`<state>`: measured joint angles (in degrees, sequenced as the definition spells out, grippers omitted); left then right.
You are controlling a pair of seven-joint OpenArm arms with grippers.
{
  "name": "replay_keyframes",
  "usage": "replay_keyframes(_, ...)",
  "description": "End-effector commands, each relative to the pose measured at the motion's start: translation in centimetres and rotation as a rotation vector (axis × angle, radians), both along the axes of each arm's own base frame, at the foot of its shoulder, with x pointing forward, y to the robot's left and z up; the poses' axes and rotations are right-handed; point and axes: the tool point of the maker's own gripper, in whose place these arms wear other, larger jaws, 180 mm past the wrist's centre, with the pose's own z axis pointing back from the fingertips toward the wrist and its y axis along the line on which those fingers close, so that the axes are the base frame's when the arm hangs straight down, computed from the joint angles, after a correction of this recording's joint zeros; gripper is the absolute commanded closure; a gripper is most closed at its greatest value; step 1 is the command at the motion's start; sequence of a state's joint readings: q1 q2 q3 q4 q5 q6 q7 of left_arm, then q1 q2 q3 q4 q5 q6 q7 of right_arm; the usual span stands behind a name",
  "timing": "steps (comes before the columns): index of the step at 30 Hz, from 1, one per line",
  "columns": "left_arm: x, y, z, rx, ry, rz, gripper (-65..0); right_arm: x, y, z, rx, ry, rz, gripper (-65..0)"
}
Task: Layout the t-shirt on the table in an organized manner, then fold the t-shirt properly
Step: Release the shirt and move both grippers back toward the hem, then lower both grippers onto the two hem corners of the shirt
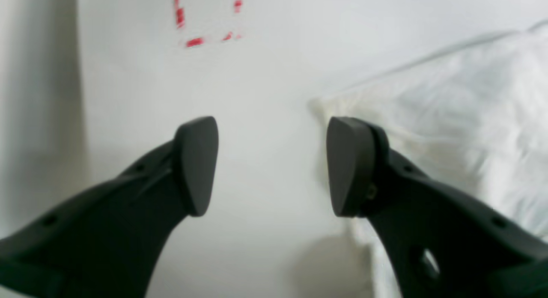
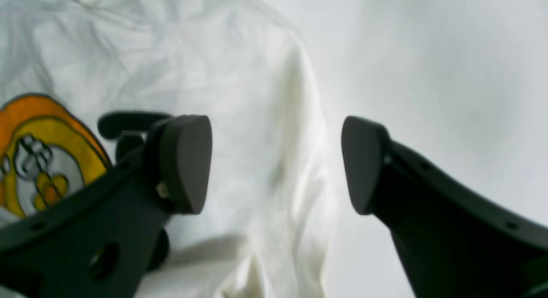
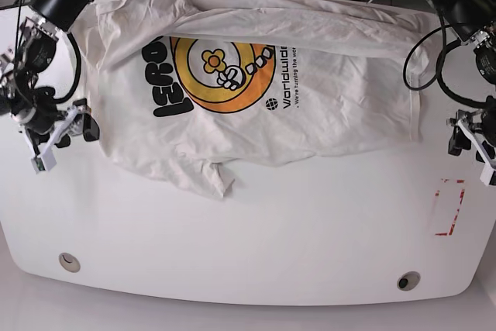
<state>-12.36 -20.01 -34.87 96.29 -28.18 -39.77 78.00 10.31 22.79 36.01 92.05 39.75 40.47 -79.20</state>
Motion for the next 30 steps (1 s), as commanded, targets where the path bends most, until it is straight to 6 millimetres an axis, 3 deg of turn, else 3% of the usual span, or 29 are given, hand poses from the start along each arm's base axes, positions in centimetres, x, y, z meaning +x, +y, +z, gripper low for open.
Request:
replay_keyframes(1,1.7,-0.7,1.4,-0.052,-0.065,0.008,-37.5,2.7,0.2,-0.1,0.048,-0.011,0.009,-45.0)
replay_keyframes(3,2.4,-1.3,1.2,-0.098,-0.072,0.021,-37.5,5.0,0.8,-0.5,0.069,-0.009,0.02,-45.0)
replay_keyframes(10,3.0,-2.9,0.7,-0.172,-0.077,0.039,-37.4,9.9,1.6,-1.7,0.13,-0.007,0.01,-45.2)
replay_keyframes(15,2.9,-3.0,0.5,-0.173,-0.071,0.039,-37.4,12.0,1.4,-2.6,0.177,0.004,-0.022,-45.3)
replay_keyframes(26,1.8,-3.0,-1.0,-0.173,-0.033,0.042,-37.4,12.4,1.5,-5.8,0.286,0.034,-0.105,-44.7)
replay_keyframes(30,1.8,-3.0,-1.0,-0.173,-0.033,0.042,-37.4,12.1,2.8,-7.0,0.292,0.059,-0.09,-44.7)
